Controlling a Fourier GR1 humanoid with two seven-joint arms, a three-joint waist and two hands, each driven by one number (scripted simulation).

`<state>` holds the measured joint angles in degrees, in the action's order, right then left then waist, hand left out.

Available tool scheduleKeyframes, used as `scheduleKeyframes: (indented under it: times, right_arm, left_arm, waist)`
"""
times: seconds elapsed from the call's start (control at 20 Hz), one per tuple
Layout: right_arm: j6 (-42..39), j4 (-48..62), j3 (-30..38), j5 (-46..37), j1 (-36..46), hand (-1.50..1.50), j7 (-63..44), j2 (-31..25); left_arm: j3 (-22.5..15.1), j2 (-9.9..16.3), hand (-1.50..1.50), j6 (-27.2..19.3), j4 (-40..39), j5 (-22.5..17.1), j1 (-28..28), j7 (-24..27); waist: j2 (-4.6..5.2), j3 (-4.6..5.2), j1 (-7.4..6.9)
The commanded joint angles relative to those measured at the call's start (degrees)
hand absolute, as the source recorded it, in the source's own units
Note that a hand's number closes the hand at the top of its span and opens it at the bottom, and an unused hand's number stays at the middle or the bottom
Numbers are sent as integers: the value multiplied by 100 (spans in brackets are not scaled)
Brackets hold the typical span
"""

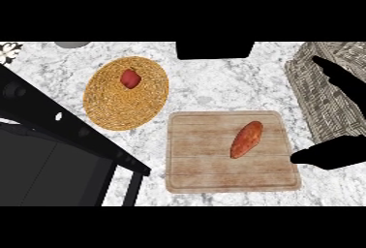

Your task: Pick the sweet potato from the cutting board and place it in the basket

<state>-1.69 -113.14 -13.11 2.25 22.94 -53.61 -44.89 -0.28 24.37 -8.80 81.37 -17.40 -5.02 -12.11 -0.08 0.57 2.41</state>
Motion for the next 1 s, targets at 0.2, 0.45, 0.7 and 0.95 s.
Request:
scheduleKeyframes:
  times: [0.2,0.45,0.7,0.95]
  right_arm:
    - [1144,330,-431,-1263,-705,-150,755,883]
    - [1308,853,-617,-1497,-866,-150,1240,1175]
    - [1249,1636,-971,-1705,-976,-150,1459,1431]
    - [1178,2144,-1097,-1828,-784,-150,1529,1659]
  left_arm:
    - [-45,213,0,360,134,121,989,315]
    - [-245,57,0,158,284,245,1246,81]
    - [-248,75,0,264,266,183,1232,34]
    - [-305,-32,0,155,95,307,1359,107]
  waist:
    - [36,-60,-138]
    - [39,-63,-159]
    - [55,-64,-236]
    - [56,-62,-236]
